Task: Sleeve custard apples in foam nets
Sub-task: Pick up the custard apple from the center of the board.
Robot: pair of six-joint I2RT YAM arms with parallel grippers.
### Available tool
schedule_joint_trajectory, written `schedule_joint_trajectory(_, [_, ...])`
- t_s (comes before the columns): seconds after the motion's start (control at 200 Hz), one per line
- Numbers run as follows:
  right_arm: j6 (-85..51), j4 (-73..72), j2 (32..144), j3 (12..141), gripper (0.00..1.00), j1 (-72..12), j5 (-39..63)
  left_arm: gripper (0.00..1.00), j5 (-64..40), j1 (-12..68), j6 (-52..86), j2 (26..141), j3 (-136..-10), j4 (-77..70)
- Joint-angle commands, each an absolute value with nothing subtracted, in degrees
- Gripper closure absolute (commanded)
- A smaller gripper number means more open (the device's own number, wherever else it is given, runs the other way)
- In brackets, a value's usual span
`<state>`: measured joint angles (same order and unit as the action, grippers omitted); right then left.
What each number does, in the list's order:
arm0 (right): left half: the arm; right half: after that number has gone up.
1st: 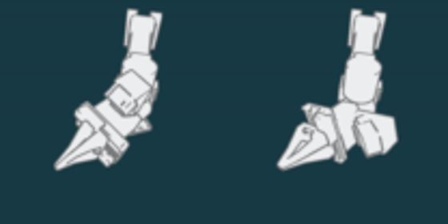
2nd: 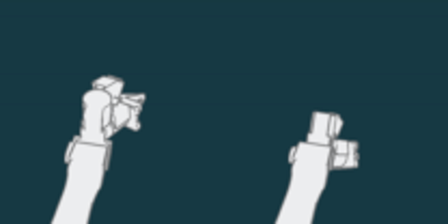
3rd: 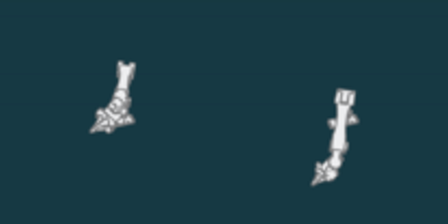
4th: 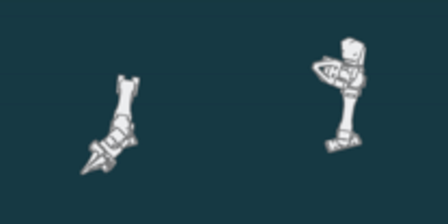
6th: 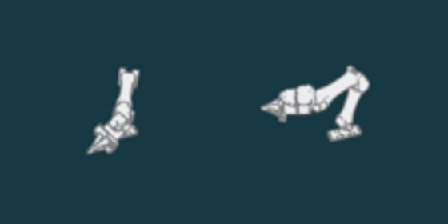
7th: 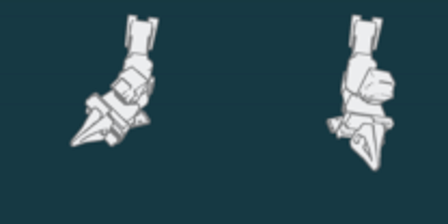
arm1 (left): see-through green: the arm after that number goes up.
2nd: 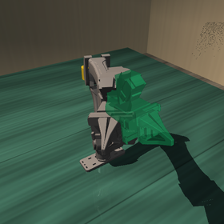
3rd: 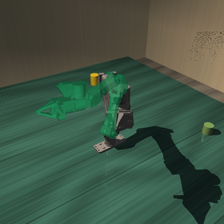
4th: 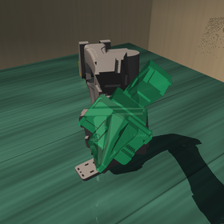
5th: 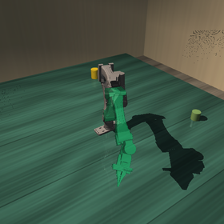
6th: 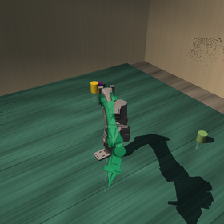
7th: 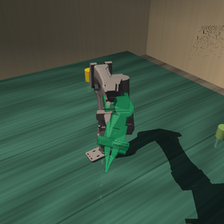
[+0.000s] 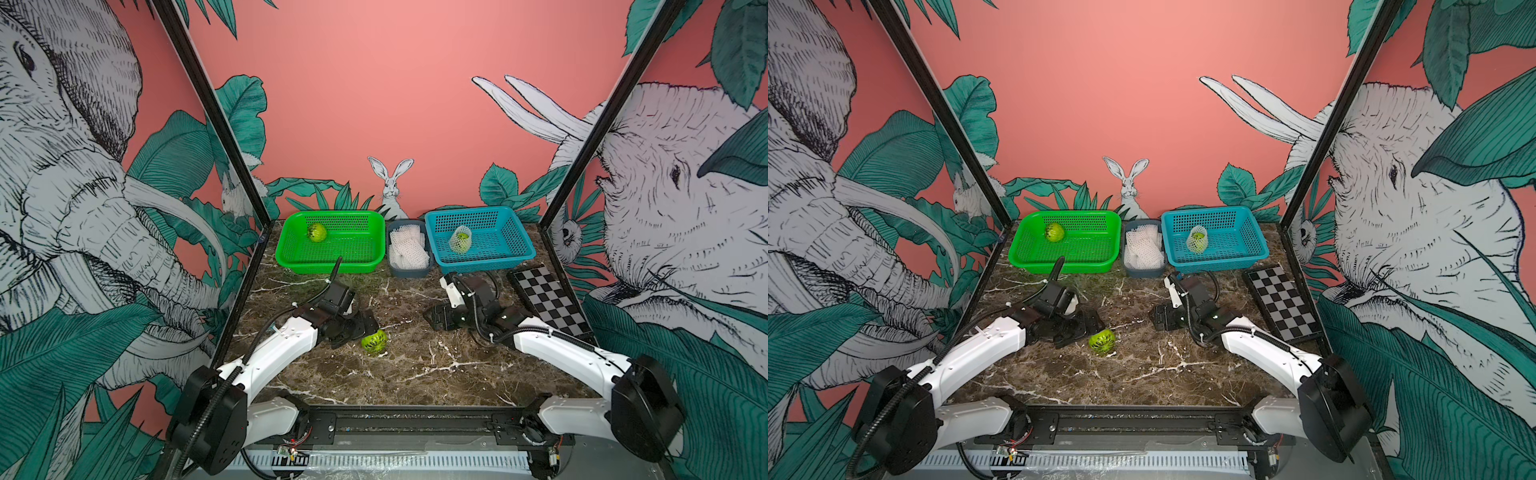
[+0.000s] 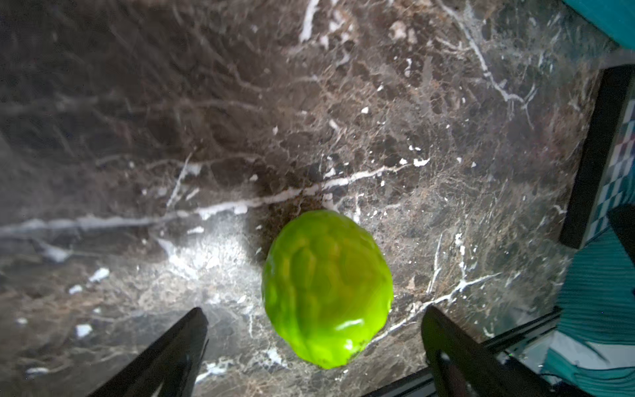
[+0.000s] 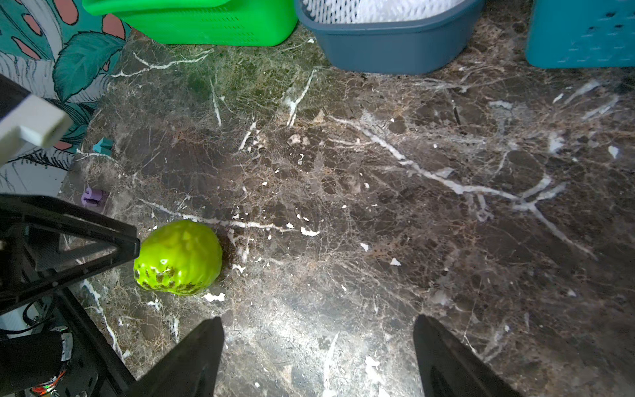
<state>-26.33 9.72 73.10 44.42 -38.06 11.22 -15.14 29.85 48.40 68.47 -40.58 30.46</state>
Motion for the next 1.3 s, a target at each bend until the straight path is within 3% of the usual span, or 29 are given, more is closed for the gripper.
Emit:
schedule_joint_trajectory(0.0, [-25.7,8.9,72.7,45.0,0.11,-38.6,11.1,0.01,-17.9,29.9,59.3,66.5,-38.8,26.5])
schedule_joint_trajectory(0.23, [-25.9,7.9,71.5,43.4,0.12,-38.6,10.0,0.01,-21.4,29.9,69.8,69.0,-36.0,19.7])
schedule_joint_trajectory(0.7, [-25.1,6.4,67.3,40.5,0.11,-38.6,7.9,0.01,-22.6,29.9,73.0,78.5,-38.7,21.0])
schedule_joint_trajectory(1.055, [-24.4,6.5,65.7,39.2,0.11,-38.5,6.0,0.17,-23.2,29.9,72.0,82.7,-41.4,20.0])
schedule_joint_trajectory(1.17, [-24.2,6.7,65.5,39.1,0.11,-38.5,5.6,0.19,-20.2,29.9,68.1,82.8,-45.0,24.5])
schedule_joint_trajectory(1.29, [-23.9,6.9,65.7,39.3,0.11,-38.5,5.2,0.20,-10.4,30.8,59.3,82.1,-53.6,34.6])
